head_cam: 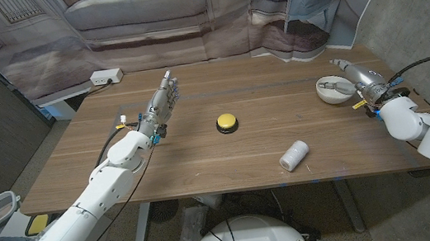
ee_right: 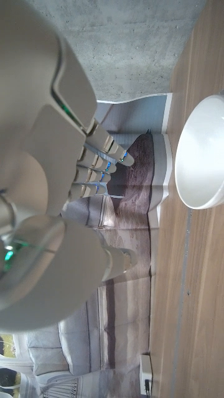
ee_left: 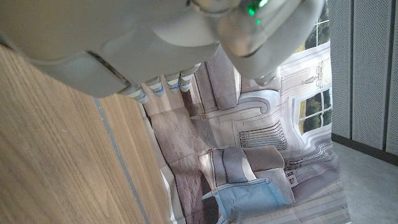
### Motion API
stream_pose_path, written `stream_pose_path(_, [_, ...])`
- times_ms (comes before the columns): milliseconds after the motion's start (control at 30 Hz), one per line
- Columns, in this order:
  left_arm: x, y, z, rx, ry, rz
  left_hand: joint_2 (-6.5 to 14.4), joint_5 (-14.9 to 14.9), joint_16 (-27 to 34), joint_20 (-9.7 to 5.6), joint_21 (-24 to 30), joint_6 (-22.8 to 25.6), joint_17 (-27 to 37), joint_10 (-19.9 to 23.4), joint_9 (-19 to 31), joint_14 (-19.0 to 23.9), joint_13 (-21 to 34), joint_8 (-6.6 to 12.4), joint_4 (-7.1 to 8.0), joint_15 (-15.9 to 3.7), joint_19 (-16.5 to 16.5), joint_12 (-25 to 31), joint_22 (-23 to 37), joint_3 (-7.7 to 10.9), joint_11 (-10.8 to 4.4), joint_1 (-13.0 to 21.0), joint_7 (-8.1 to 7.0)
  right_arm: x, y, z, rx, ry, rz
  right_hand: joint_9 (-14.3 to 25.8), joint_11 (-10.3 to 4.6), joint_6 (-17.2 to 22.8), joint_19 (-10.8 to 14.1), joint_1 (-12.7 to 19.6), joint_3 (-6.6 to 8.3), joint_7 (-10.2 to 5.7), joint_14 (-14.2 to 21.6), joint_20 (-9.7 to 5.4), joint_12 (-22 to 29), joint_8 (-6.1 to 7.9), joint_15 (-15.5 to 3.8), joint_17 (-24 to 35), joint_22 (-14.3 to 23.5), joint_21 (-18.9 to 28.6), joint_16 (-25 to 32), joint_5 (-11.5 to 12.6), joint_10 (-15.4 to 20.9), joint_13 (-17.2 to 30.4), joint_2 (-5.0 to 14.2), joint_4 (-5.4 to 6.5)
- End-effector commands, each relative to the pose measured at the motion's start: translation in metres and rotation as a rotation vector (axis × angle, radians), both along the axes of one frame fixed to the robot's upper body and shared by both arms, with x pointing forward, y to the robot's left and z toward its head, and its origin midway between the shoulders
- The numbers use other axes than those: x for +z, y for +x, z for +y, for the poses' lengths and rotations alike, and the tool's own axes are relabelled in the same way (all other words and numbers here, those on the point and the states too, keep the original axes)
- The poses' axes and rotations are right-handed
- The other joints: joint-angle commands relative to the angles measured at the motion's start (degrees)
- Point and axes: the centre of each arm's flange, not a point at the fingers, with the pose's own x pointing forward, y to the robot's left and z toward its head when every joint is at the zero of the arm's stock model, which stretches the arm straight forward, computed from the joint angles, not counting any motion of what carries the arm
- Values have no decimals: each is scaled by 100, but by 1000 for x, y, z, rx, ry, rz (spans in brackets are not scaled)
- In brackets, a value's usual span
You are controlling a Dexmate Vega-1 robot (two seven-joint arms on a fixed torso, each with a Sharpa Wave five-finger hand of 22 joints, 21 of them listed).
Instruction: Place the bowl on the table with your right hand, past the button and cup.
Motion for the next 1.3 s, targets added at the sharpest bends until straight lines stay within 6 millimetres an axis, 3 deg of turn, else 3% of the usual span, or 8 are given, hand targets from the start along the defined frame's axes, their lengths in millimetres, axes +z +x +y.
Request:
stream_pose_path(33, [2,-1,2,0,6,-2,9,3,19,-197,27,25,24,-11,14,10,16,-8,20,8,-45,12,12,-49,-11,-39,-12,-2,1,3,-42,-67,23,36,48,-171,74,114,39,137,36,-9,23,-41,3,27,6,15,11,-21,-57,29,-8,-4])
stream_pose_path(900, [3,0,-4,-14,12,-5,8,2,13,-194,27,20,24,-27,14,-8,16,-18,45,0,-50,5,11,-111,-12,-73,-16,-6,1,3,-93,-159,83,51,54,-142,206,268,27,97,120,-23,52,48,-31,29,-1,25,26,12,-70,36,-142,-25])
stream_pose_path(1300, [-2,1,-6,-19,14,1,3,4,11,-182,22,5,23,-38,13,-17,16,-26,54,4,-68,1,10,-153,-10,-84,-15,-9,9,0,-99,-159,89,55,-78,135,414,356,37,-41,372,-81,180,164,-203,35,6,64,83,64,267,37,-148,18])
